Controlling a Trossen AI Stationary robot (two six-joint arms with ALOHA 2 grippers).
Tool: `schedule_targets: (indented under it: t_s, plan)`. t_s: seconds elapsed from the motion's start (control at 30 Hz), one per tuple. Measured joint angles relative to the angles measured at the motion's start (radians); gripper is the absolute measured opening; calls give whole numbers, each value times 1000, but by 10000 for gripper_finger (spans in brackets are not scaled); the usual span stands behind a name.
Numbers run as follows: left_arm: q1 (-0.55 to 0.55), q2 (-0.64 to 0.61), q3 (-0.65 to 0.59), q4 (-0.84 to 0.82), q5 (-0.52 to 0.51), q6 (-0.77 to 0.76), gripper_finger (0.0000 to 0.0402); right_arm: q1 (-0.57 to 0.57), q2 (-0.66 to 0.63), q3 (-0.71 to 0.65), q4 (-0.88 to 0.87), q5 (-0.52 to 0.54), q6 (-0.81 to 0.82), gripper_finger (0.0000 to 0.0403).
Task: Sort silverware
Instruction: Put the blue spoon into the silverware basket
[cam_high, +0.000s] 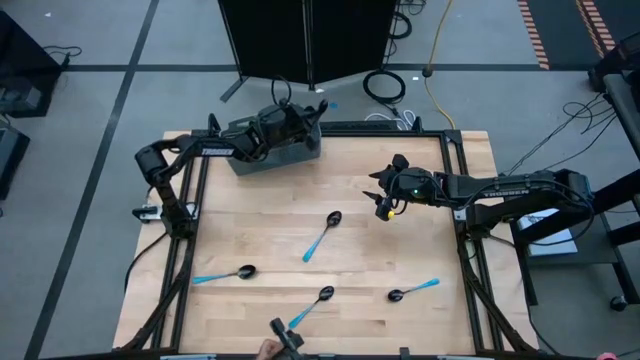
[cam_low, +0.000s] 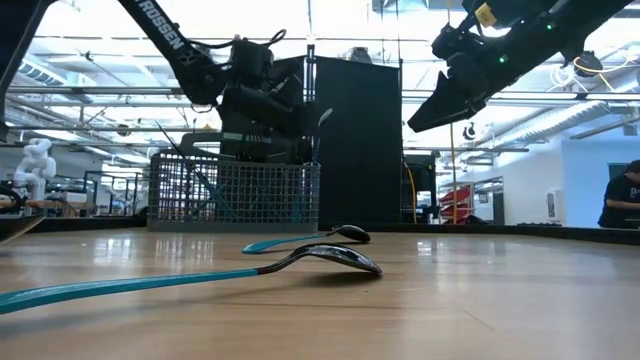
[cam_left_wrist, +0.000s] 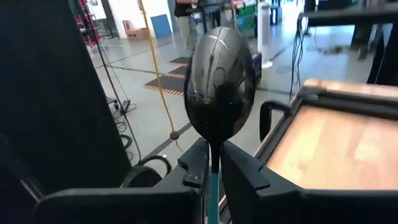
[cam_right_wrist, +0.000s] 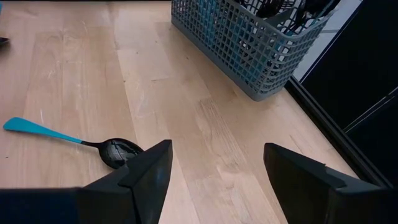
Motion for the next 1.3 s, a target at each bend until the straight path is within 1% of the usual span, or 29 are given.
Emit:
schedule_targets:
  t_s: [0.1, 0.23, 0.43, 0.57, 0.7, 0.8, 0.93, 1.07, 1.17, 1.3]
  plan:
    - [-8, -19, -2, -68, -6, 24, 37, 0, 0, 0, 0, 0, 0, 249]
    - [-18, -60, -4, -131, -48, 37, 37, 0, 0, 0, 0, 0, 0, 249]
    - [-16, -132, -6, -236, -60, 47, 40, 0, 0, 0, 1, -1, 0, 249]
    - [-10, -140, -5, -328, -59, 46, 69, 0, 0, 0, 2, -1, 3, 249]
    - [-5, -142, -5, -359, -58, 46, 100, 0, 0, 0, 4, -1, 15, 249]
    - [-5, -142, -4, -360, -56, 47, 109, 0, 0, 0, 4, -1, 15, 249]
    - [-5, -143, 41, -408, -79, 42, 111, 0, 0, 0, 4, 0, 14, 249]
    - [-10, -145, 118, -566, -107, 31, 111, 0, 0, 0, 4, 0, 4, 249]
    - [-25, -167, 171, -679, -106, 32, 111, 0, 0, 0, 3, 0, 0, 249]
    - [-71, -225, 201, -735, -68, 32, 111, 0, 0, 0, 3, 0, -5, 249]
